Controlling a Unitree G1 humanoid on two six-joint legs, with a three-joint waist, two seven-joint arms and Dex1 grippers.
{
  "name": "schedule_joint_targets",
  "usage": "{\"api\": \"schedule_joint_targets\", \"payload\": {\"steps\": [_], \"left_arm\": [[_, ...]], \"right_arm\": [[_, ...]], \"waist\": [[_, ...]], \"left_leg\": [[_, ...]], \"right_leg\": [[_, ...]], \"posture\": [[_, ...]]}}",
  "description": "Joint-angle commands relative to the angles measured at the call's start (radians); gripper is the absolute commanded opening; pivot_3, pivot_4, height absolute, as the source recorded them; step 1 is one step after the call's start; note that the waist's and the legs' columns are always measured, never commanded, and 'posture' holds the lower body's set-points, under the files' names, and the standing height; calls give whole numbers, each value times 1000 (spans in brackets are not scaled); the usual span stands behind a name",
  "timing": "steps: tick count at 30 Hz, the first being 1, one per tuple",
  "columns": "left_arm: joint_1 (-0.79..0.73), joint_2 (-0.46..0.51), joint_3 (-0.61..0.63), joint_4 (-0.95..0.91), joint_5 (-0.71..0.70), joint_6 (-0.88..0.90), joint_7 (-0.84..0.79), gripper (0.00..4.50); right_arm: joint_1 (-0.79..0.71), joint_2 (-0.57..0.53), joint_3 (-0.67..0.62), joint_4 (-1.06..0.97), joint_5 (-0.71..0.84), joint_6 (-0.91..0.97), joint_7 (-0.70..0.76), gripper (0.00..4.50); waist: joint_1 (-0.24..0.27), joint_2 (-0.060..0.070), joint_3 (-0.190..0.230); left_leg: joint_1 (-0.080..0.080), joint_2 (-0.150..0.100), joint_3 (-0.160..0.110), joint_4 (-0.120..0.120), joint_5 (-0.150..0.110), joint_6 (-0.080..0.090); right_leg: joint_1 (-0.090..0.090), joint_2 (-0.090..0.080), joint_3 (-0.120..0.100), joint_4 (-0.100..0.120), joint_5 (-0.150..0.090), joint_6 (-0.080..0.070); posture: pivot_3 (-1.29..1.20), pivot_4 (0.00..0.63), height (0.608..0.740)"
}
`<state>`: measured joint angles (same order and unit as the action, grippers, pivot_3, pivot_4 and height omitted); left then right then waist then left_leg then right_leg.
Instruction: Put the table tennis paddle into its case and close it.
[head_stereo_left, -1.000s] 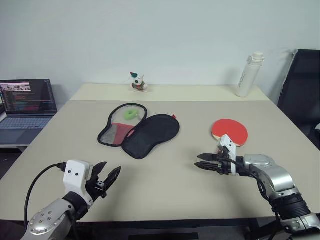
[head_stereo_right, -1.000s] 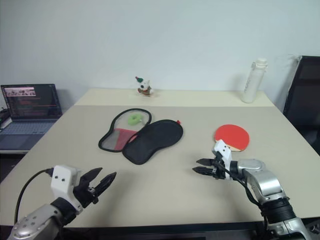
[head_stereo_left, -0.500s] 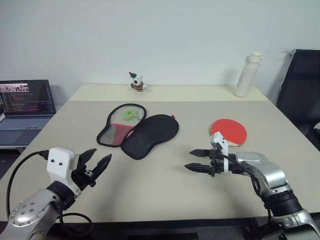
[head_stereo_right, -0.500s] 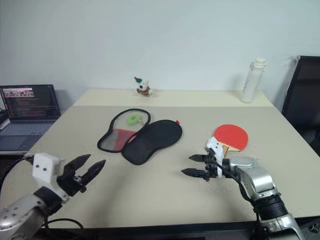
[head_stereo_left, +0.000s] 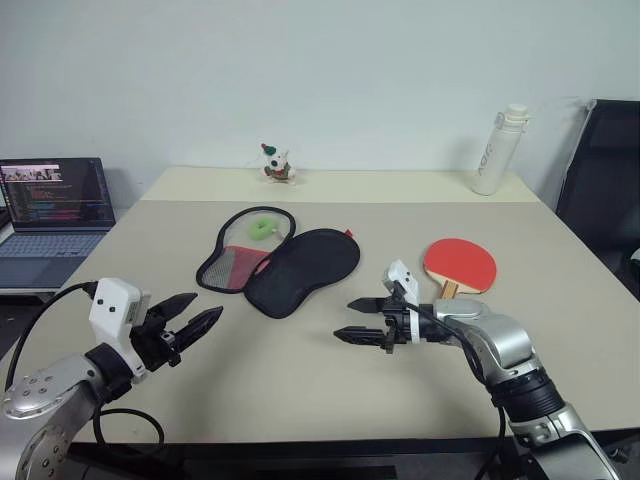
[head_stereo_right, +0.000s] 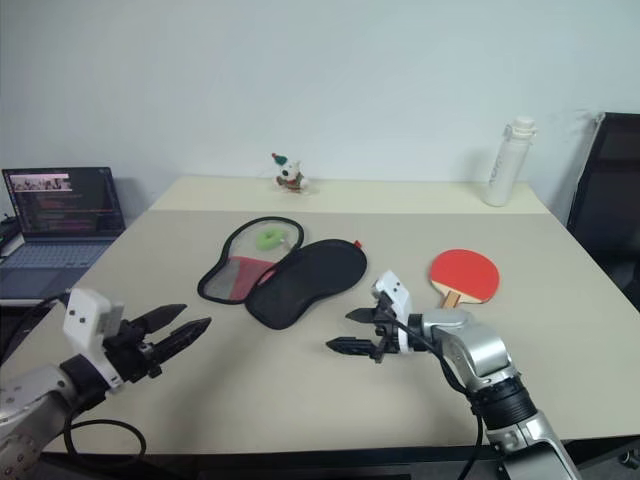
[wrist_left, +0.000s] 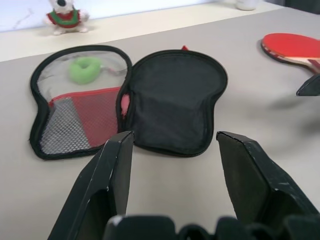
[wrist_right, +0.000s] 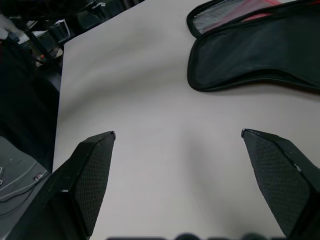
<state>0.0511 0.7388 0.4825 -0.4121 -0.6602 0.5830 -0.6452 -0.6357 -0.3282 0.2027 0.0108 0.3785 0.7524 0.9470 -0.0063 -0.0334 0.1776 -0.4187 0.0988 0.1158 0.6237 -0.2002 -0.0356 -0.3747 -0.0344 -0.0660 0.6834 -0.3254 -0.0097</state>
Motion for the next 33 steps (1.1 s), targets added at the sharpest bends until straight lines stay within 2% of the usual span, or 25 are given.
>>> {"api": "schedule_joint_targets", "payload": {"steps": [1, 9, 13, 18, 29, 33], "left_arm": [[-34, 17, -20, 20, 8, -16, -27, 2882], [-107, 39, -36, 103, 30, -40, -81, 2882], [-112, 64, -18, 138, 46, -57, -104, 2882], [-108, 71, -2, 135, 44, -56, -114, 2882], [-85, 60, 9, 106, 46, -57, -100, 2882], [-83, 58, 8, 101, 47, -57, -95, 2882]], "right_arm": [[-18, 34, -4, -27, -5, 4, -68, 4459], [-104, 226, -102, 72, 21, 198, -364, 4459], [-161, 338, -155, 189, -5, 201, -504, 4459], [-267, 456, -185, 443, -58, 88, -637, 4459], [-471, 589, -210, 869, -91, -234, -684, 4459], [-541, 635, -254, 983, -53, -305, -717, 4459]], "waist": [[0, 0, 0], [-5, 0, 0], [-15, 0, 0], [-25, -1, 0], [-27, -2, -1], [-28, -2, -1]], "left_leg": [[0, 0, 0, 0, 0, 0], [-1, 0, 1, 0, 0, 0], [-2, 0, 2, 0, 0, 0], [-3, 0, 3, 0, 0, 0], [-7, 0, 3, 1, 0, 0], [-7, 0, 3, 2, 0, 0]], "right_leg": [[0, 0, 0, 0, 0, 0], [-3, 0, 1, 3, 0, 0], [-5, 0, 2, 6, 0, 0], [-7, -1, 3, 7, 0, 0], [-13, -1, 3, 13, 0, 0], [-13, -1, 3, 13, 0, 0]], "posture": [[0, 150, 740], [0, 150, 740], [0, 150, 740], [0, 150, 740], [0, 150, 740], [0, 150, 740]]}}
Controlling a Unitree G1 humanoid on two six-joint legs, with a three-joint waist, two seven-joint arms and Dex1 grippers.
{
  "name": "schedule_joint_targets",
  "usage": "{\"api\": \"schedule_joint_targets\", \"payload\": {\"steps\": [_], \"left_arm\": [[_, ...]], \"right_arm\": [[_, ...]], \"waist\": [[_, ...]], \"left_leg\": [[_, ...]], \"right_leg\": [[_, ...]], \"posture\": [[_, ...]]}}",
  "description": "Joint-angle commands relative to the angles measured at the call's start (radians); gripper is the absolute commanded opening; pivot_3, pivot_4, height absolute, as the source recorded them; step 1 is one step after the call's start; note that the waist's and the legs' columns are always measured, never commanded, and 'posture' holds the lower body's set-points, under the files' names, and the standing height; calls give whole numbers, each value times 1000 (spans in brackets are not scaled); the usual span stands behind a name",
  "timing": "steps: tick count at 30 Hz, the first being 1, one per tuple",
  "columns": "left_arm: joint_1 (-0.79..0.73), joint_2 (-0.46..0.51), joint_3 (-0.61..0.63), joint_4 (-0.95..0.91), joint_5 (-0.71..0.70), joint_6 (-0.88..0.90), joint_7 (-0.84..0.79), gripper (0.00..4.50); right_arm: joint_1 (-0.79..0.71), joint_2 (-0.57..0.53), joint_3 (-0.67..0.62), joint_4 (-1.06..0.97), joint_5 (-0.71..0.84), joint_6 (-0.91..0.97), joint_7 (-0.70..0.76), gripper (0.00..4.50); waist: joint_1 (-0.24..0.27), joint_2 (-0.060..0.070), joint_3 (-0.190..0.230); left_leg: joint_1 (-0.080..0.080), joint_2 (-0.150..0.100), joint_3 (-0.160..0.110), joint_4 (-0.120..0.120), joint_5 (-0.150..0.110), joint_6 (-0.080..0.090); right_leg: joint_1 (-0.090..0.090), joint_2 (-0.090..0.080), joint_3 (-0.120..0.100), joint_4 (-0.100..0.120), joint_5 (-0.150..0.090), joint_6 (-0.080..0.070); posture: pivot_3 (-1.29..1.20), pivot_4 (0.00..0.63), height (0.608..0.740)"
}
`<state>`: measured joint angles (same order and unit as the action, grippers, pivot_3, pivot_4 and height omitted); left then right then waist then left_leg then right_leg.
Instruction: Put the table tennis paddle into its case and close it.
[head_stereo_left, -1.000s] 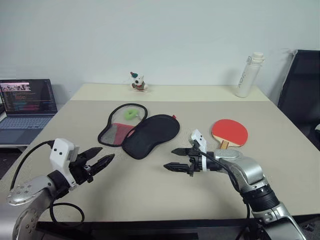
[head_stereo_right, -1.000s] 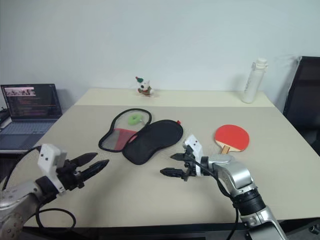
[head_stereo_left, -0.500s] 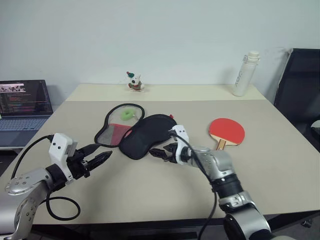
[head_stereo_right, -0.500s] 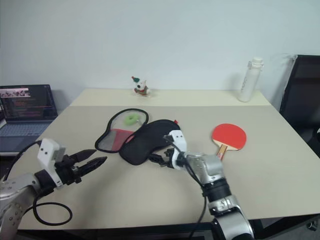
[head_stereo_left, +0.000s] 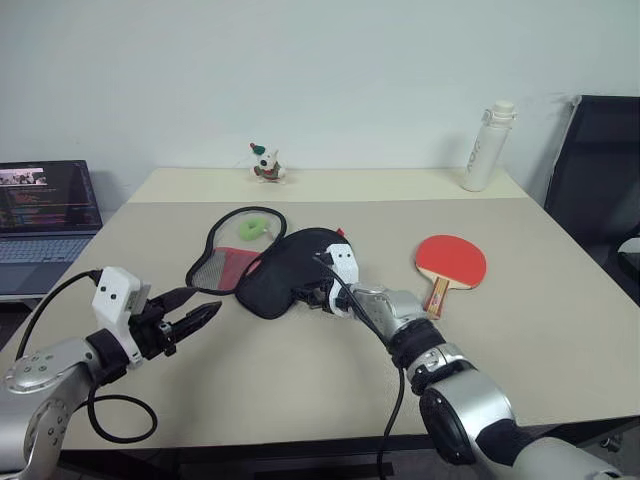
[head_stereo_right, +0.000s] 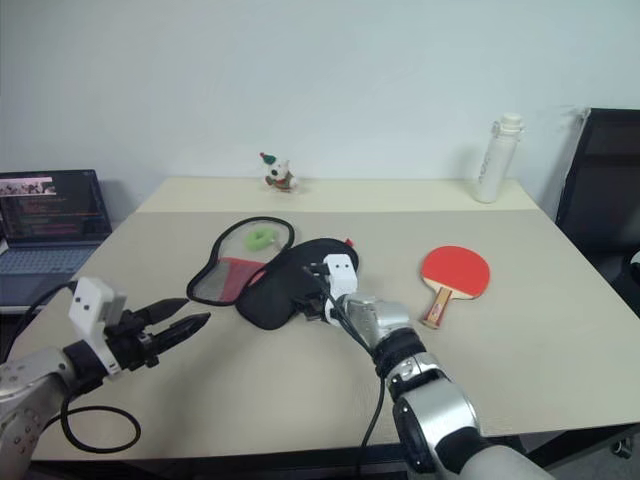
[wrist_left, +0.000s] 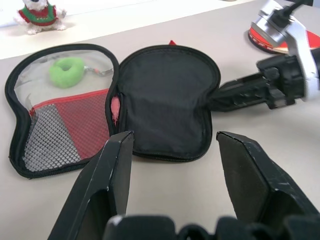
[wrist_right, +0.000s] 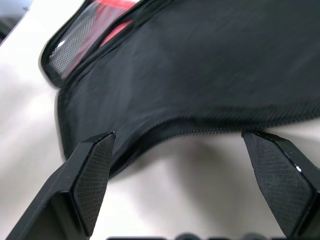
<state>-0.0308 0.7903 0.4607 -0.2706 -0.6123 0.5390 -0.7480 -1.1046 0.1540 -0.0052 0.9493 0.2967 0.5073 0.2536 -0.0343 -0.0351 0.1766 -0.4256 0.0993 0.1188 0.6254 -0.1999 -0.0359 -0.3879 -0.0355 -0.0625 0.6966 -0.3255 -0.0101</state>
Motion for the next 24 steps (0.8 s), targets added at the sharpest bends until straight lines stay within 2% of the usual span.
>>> {"api": "schedule_joint_targets", "payload": {"steps": [1, 3, 6, 17, 18, 24], "left_arm": [[0, 7, 30, -41, -1, -13, 9, 2882], [1, 7, 30, -43, -1, -13, 11, 2882], [1, 8, 29, -43, -2, -14, 13, 2882], [-24, 0, 0, -41, -3, -12, 17, 2882], [-26, 0, -1, -41, -4, -11, 17, 2882], [-29, -8, -17, -53, -9, -8, 18, 2882]], "right_arm": [[-87, 166, -67, 62, 46, -66, -32, 4459], [-110, 184, -87, 80, 68, -70, -28, 4459], [-133, 206, -110, 92, 97, -62, -31, 3852], [-140, 236, -141, 79, 183, 7, -63, 143], [-138, 235, -142, 78, 188, 11, -65, 21], [-112, 203, -139, 38, 216, 74, -60, 21]], "waist": [[1, 0, 0], [1, 0, 0], [0, 0, 0], [1, 0, 0], [1, 0, 0], [1, 0, 0]], "left_leg": [[0, 0, 0, 0, 0, 0], [0, 0, 0, 0, 0, 0], [0, 0, 0, 0, 0, 0], [0, 0, 0, 0, 0, 0], [0, 0, 0, 0, 0, 0], [0, 0, 0, 0, 0, 0]], "right_leg": [[0, 0, 0, 0, 0, 0], [0, 0, 0, 0, 0, 0], [0, 0, 0, 0, 0, 0], [0, 0, 0, 0, 0, 0], [0, 0, 0, 0, 0, 0], [0, 0, 0, 0, 0, 0]], "posture": [[0, 150, 740], [0, 150, 740], [0, 150, 740], [0, 150, 740], [0, 150, 740], [0, 150, 740]]}}
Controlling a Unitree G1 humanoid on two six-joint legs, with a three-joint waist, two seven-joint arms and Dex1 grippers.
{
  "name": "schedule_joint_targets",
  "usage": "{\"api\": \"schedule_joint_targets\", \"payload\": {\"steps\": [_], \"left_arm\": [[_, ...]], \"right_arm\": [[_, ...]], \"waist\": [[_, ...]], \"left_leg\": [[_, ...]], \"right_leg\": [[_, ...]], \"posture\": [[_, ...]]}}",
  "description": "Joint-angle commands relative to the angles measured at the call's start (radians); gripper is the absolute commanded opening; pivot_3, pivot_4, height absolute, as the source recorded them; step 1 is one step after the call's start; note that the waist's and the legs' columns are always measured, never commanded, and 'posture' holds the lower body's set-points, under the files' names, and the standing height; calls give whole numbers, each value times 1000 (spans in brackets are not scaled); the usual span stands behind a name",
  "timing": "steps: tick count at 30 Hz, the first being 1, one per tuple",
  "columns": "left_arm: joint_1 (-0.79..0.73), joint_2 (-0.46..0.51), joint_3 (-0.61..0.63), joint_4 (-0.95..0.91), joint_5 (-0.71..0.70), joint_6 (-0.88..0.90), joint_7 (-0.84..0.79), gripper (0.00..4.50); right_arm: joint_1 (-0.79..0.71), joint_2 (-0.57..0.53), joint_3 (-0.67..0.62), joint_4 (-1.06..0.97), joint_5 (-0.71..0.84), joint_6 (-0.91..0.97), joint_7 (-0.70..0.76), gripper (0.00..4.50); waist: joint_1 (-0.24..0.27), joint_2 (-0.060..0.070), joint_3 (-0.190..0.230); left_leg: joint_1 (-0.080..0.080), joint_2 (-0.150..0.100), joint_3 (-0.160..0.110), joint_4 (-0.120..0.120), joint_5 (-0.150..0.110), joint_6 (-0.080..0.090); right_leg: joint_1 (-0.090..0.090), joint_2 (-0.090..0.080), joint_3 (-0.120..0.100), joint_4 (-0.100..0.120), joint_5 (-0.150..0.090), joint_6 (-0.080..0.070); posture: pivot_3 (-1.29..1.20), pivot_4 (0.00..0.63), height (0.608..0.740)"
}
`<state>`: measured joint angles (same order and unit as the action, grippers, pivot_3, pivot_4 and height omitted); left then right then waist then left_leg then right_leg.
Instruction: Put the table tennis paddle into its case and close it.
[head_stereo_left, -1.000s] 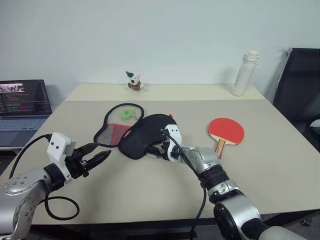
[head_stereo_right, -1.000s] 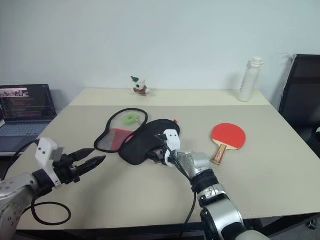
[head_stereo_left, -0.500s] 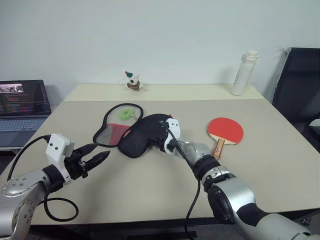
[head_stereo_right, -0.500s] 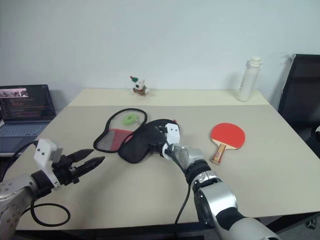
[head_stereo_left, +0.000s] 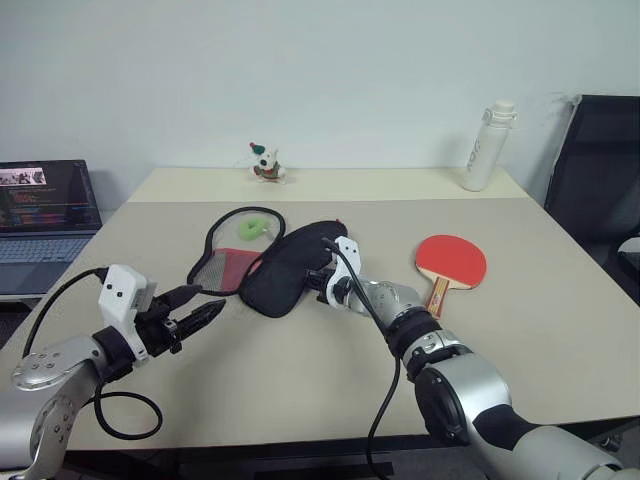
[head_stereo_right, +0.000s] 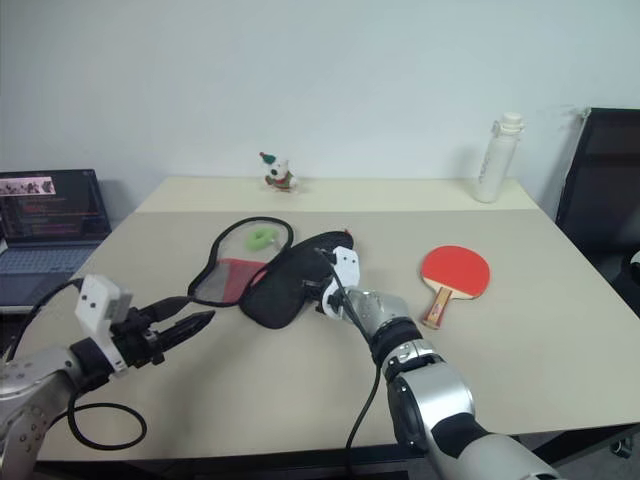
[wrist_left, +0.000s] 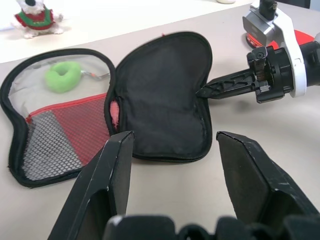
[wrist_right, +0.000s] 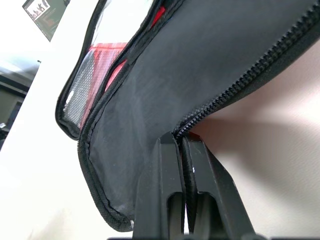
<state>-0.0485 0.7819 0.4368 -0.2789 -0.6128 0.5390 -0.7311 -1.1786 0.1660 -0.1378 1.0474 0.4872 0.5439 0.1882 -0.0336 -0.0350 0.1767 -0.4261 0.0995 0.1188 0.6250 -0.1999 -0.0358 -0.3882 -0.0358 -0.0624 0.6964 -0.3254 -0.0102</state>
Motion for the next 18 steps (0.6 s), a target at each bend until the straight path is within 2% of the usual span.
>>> {"api": "schedule_joint_targets", "payload": {"steps": [1, 6, 11, 18], "left_arm": [[-9, -2, 4, -50, -11, -7, 0, 2882], [1, -2, -8, -78, -27, 5, -13, 2882], [-1, -7, -34, -86, -26, 5, -18, 2882], [-40, -15, -97, -72, -18, 0, -32, 2882]], "right_arm": [[-28, 181, -1, -78, 31, 59, 10, 21], [60, 101, 64, -267, 47, 276, 64, 21], [162, -30, 111, -466, 52, 466, 101, 21], [188, -185, 109, -511, 9, 537, 135, 21]], "waist": [[0, 0, 0], [0, 0, 0], [1, -1, 0], [3, -1, 0]], "left_leg": [[0, 0, 0, 0, 0, 0], [-1, 0, 0, 0, 0, 0], [-1, 0, -1, -1, 0, 0], [-2, -1, -1, 0, 0, 0]], "right_leg": [[0, 0, 0, 0, 0, 0], [-1, 0, 0, 0, 0, 0], [0, 0, 0, -1, 0, 0], [-1, 0, -1, -1, 0, 0]], "posture": [[0, 150, 740], [0, 150, 740], [0, 150, 740], [0, 150, 740]]}}
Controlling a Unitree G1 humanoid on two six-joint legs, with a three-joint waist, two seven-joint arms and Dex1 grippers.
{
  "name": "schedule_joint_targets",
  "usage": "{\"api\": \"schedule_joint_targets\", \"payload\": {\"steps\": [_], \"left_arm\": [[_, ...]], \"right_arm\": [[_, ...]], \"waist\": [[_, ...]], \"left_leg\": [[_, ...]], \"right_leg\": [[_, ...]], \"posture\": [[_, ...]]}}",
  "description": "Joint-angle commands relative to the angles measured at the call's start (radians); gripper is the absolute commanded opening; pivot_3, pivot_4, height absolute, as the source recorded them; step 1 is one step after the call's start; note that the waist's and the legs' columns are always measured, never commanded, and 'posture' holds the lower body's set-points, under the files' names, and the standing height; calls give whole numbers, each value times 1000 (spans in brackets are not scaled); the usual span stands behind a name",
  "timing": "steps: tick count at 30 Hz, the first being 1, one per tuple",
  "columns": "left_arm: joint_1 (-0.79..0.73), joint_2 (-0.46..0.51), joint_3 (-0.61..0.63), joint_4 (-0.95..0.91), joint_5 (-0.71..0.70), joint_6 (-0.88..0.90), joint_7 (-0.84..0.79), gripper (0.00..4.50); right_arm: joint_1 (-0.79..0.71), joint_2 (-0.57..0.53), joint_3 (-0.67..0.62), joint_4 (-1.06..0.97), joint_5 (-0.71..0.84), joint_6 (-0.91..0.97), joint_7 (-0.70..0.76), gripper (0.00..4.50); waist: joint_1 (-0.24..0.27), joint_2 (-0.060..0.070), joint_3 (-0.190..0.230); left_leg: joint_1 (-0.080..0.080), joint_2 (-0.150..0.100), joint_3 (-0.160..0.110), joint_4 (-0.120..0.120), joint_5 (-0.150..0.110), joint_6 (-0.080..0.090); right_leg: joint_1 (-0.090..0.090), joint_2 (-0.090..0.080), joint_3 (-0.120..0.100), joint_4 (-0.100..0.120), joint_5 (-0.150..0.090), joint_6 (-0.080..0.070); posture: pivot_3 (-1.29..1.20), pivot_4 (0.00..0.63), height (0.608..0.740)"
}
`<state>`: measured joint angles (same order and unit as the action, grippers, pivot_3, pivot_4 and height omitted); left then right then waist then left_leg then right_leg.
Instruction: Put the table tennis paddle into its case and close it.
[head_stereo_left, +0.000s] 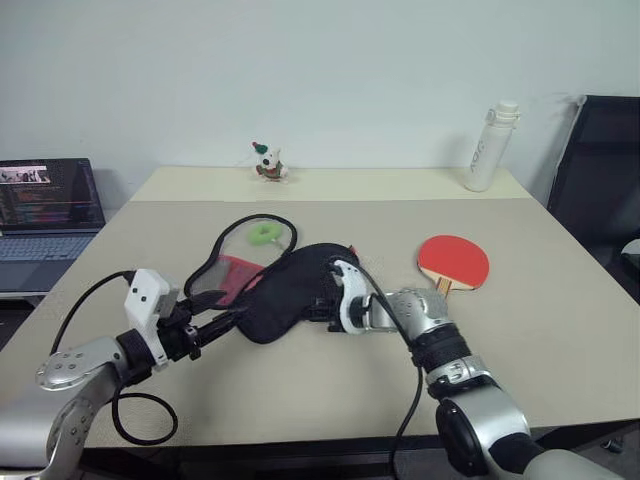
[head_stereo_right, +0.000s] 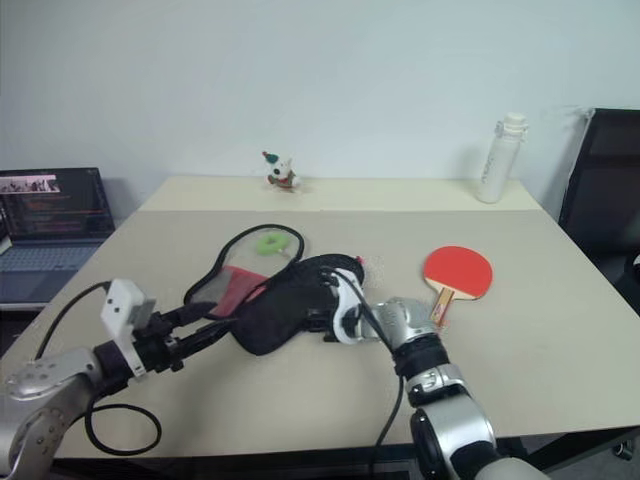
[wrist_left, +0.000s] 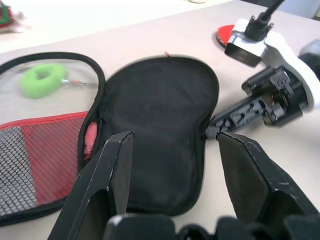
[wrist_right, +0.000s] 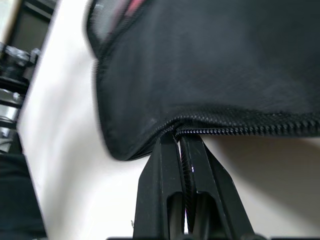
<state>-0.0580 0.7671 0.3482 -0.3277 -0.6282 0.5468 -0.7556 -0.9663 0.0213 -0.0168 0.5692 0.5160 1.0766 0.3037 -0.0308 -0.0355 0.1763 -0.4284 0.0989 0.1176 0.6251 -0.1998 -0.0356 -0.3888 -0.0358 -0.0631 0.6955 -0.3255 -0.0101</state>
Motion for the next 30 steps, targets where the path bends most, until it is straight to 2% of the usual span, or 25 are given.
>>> {"api": "schedule_joint_targets", "payload": {"steps": [1, 11, 20, 30], "left_arm": [[-41, -1, -19, -18, 0, -9, -8, 2882], [-104, -8, -74, 14, 10, -15, -24, 2882], [-148, -12, -111, 42, 21, -23, -49, 2882], [-182, -15, -132, 71, 35, -29, -74, 2882]], "right_arm": [[-33, -64, -19, -23, -24, 1, 28, 21], [-119, -204, -54, 94, -86, -85, 93, 21], [-109, -307, -38, 76, -128, -63, 170, 21], [-84, -353, -36, 67, -166, -52, 205, 21]], "waist": [[0, 0, 0], [-1, 0, 0], [0, 0, 0], [0, 0, 0]], "left_leg": [[0, 0, 0, 0, 0, 0], [0, 0, 1, 0, 0, 0], [0, 0, 2, 0, 0, 0], [0, 0, 3, 0, 0, 0]], "right_leg": [[0, 0, 0, 0, 0, 0], [-1, 1, 1, -1, 0, 0], [-1, 1, 2, -2, 0, 0], [-1, 1, 2, -2, 0, 0]], "posture": [[0, 150, 740], [0, 150, 740], [0, 150, 740], [0, 150, 740]]}}
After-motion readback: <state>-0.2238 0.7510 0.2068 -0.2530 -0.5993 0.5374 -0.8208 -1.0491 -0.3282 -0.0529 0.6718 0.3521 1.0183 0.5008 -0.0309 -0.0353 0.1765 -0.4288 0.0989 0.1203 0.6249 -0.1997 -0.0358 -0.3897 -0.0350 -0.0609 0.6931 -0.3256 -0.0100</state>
